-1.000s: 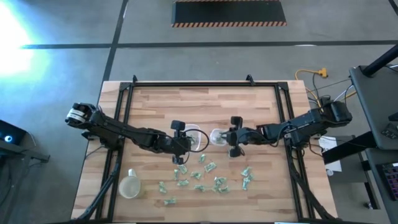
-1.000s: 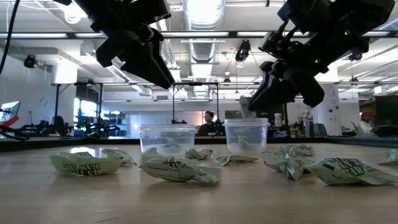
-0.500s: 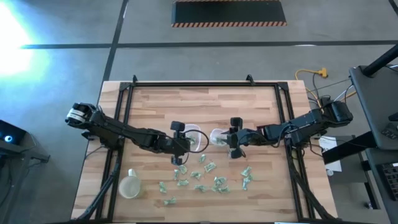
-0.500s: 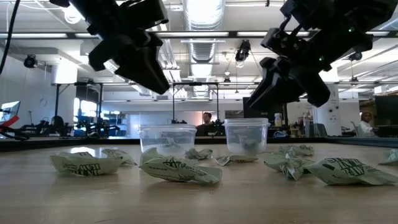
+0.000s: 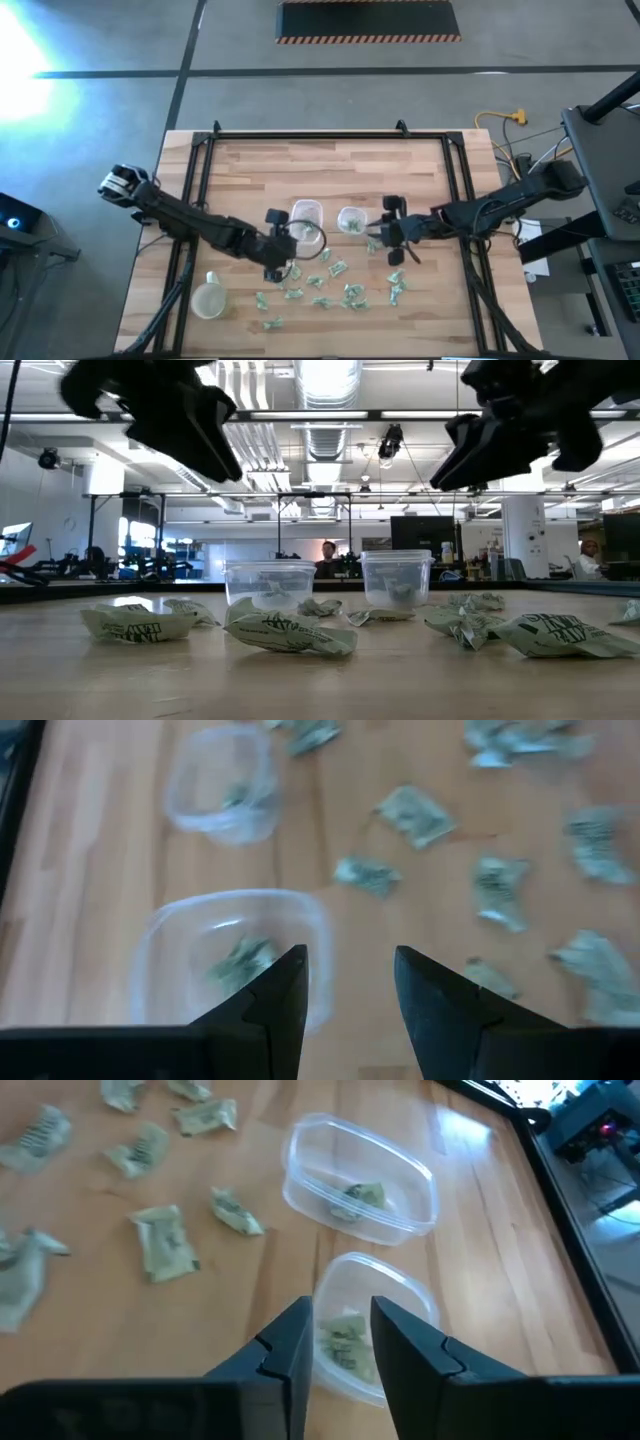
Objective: Pick and place items into bin
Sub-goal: Put the white stevia packet into the left transparent bin
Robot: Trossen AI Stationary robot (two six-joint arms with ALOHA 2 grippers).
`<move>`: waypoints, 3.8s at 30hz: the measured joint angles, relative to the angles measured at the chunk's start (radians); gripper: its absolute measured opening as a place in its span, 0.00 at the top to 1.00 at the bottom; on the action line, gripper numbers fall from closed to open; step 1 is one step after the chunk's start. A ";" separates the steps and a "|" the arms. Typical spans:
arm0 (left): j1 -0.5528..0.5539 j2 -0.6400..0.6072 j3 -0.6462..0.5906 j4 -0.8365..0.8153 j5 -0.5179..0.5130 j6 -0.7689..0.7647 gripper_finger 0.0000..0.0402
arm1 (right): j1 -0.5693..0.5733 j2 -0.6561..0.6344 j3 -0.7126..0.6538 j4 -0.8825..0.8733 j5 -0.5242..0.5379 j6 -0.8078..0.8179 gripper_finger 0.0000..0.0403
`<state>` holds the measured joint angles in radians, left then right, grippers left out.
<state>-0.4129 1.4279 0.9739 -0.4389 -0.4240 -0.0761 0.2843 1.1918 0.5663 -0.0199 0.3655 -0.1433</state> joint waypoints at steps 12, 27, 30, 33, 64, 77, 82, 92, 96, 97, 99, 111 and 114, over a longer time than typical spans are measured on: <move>-0.205 0.116 -0.035 0.180 0.020 -0.098 0.66 | 0.045 -0.014 0.000 -0.013 -0.001 0.019 0.81; -0.250 0.330 -0.018 0.252 0.030 -0.102 0.66 | 0.045 -0.011 -0.004 -0.014 -0.001 0.044 0.81; -0.250 0.344 -0.016 0.251 0.031 -0.103 0.66 | 0.045 -0.011 -0.006 -0.016 -0.001 0.047 0.81; -0.250 0.349 -0.016 0.254 0.031 -0.103 0.66 | 0.045 -0.011 -0.008 -0.023 -0.001 0.055 0.83; -0.236 0.352 -0.043 0.244 0.040 -0.177 0.78 | 0.045 -0.010 -0.008 -0.028 -0.002 0.063 0.84; -0.235 0.334 -0.005 0.237 0.006 -0.044 0.99 | 0.045 -0.010 -0.009 -0.028 -0.001 0.065 0.85; -0.235 0.292 0.024 0.240 -0.109 0.112 0.99 | 0.045 -0.010 -0.009 -0.028 -0.001 0.065 0.85; -0.160 0.245 0.018 0.245 -0.683 0.361 0.99 | 0.045 -0.010 -0.010 -0.028 -0.001 0.065 0.85; -0.070 0.244 0.012 0.245 -0.682 0.372 0.98 | 0.045 -0.010 -0.010 -0.028 -0.001 0.065 0.85; -0.047 0.243 0.009 0.247 -0.681 0.372 0.99 | 0.045 -0.010 -0.010 -0.028 -0.001 0.065 0.85; -0.003 0.243 0.002 0.245 -0.672 0.372 0.98 | 0.045 -0.010 -0.010 -0.028 -0.001 0.065 0.84; 0.171 0.221 -0.001 0.211 -0.216 0.345 0.98 | 0.045 -0.010 -0.011 -0.030 -0.002 0.065 0.85; 0.183 0.220 -0.001 0.202 -0.213 0.325 0.98 | 0.045 -0.010 -0.012 -0.030 -0.001 0.065 0.84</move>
<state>-0.2298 1.6483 0.9726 -0.2369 -0.6368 0.2488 0.3294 1.1816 0.5548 -0.0494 0.3640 -0.0780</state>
